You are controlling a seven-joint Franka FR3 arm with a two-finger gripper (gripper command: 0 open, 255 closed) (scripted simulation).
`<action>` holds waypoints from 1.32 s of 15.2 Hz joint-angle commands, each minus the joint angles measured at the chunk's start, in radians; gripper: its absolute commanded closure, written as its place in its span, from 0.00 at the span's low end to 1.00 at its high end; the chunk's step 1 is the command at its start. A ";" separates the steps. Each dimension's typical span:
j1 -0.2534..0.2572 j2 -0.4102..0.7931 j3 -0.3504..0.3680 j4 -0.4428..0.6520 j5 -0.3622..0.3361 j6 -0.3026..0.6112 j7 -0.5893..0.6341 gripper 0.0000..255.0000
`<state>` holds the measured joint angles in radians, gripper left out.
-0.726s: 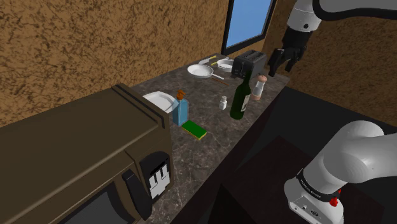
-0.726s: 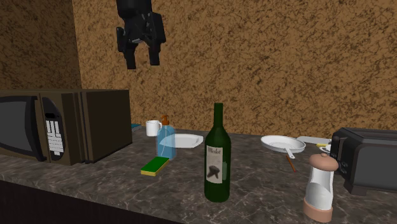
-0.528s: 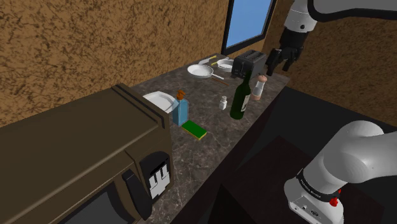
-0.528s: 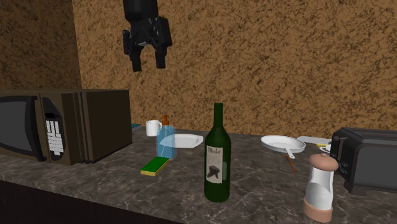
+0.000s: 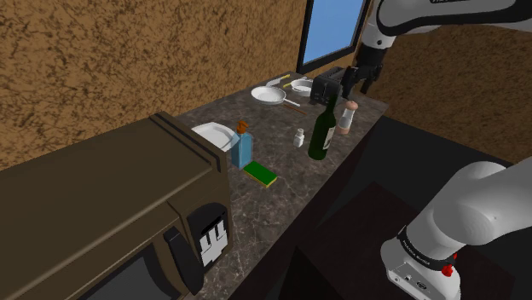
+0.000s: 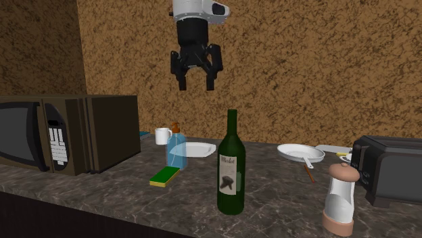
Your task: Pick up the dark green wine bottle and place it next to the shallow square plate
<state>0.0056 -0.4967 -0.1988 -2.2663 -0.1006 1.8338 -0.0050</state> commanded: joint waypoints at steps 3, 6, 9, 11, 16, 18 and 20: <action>0.006 0.154 -0.056 0.086 0.030 0.068 -0.071 0.00; 0.009 0.272 -0.093 0.162 0.067 0.106 -0.130 0.00; 0.007 0.394 -0.124 0.251 0.117 0.130 -0.193 0.00; 0.006 0.398 -0.123 0.241 0.119 0.143 -0.194 0.00; 0.006 0.417 -0.124 0.194 0.126 0.209 -0.200 0.00; 0.007 0.424 -0.125 0.180 0.129 0.229 -0.202 0.00; 0.007 0.424 -0.125 0.180 0.129 0.229 -0.202 0.00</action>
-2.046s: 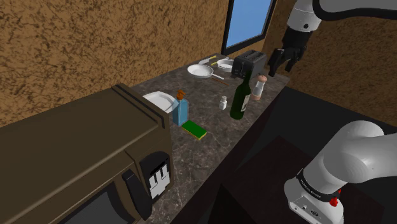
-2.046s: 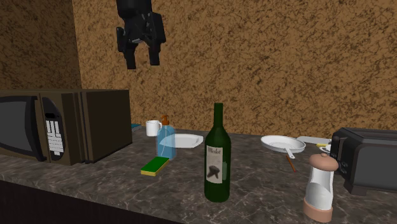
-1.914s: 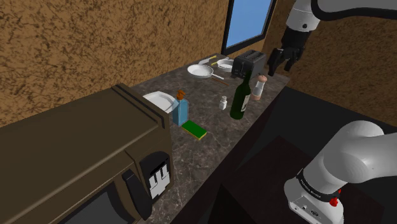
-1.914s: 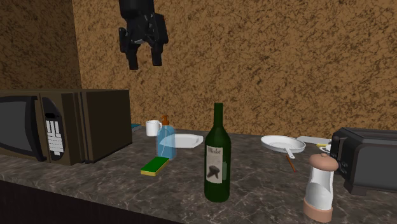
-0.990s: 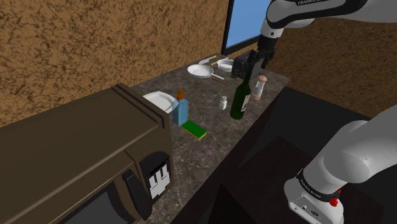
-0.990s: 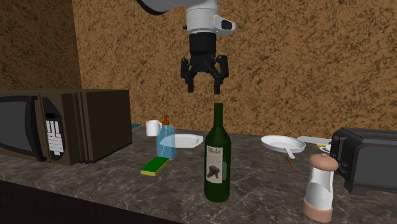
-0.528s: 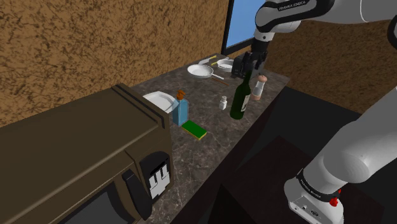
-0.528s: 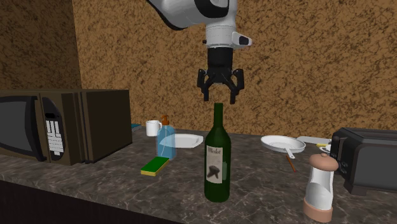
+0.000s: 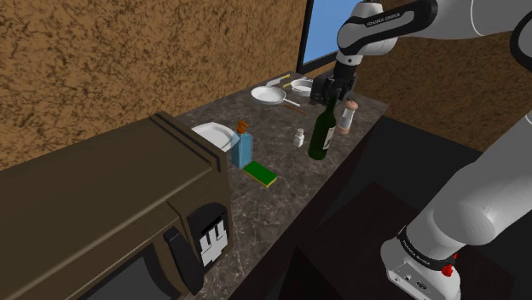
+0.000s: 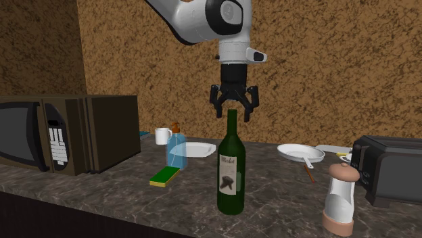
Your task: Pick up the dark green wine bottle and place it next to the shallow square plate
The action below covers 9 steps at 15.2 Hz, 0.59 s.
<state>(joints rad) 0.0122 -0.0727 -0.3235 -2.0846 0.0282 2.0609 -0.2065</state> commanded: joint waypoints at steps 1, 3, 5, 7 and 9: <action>0.000 0.000 0.000 -0.002 0.000 0.002 0.000 0.00; 0.000 0.000 0.000 -0.002 0.000 0.002 0.000 0.00; 0.000 0.000 0.000 -0.002 0.000 0.002 0.000 0.00; 0.000 0.000 0.000 -0.002 0.000 0.002 0.000 1.00; 0.000 0.000 0.000 -0.002 0.000 0.002 0.000 1.00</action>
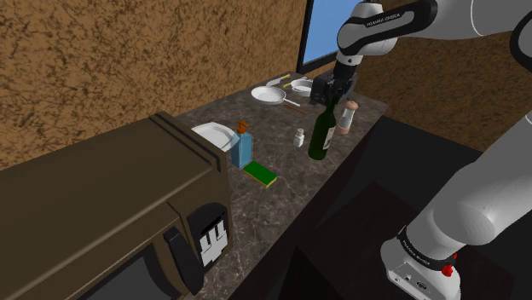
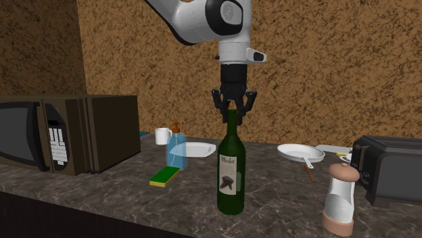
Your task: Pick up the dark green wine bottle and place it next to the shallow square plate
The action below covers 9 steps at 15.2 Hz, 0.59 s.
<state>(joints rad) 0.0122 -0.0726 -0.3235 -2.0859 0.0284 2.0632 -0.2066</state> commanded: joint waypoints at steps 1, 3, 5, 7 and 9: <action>0.000 0.000 0.000 0.000 0.000 0.000 0.000 1.00; 0.000 0.000 0.000 0.000 0.000 0.000 0.000 1.00; 0.000 0.000 0.000 0.000 0.000 0.000 0.000 1.00; 0.000 -0.004 0.000 0.009 -0.002 -0.013 0.002 1.00; 0.000 -0.011 0.001 0.029 -0.004 -0.040 0.005 1.00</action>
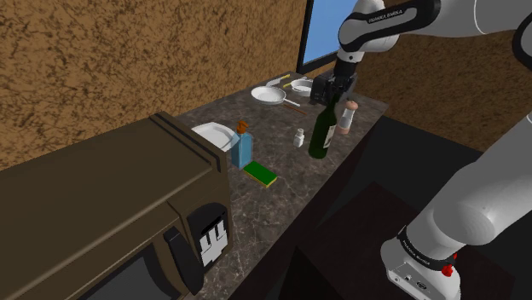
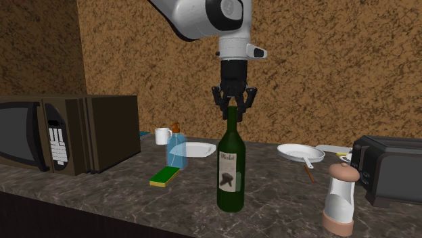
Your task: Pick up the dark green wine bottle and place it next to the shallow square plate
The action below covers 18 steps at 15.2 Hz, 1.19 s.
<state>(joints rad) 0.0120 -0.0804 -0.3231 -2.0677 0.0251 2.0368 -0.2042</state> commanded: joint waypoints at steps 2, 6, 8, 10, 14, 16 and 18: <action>0.001 -0.009 0.002 0.031 -0.004 -0.040 0.005 1.00; 0.001 -0.019 0.003 0.075 -0.007 -0.093 0.009 1.00; 0.002 -0.022 0.004 0.098 -0.009 -0.119 0.011 1.00; 0.002 -0.025 0.004 0.123 -0.010 -0.146 0.013 1.00; 0.002 -0.027 0.005 0.174 -0.011 -0.199 0.016 1.00; 0.013 -0.026 0.019 0.183 -0.010 -0.206 0.039 1.00; 0.034 -0.019 0.045 0.190 -0.008 -0.205 0.086 1.00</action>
<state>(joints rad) 0.0377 -0.0978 -0.2894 -1.8748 0.0180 1.8295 -0.1387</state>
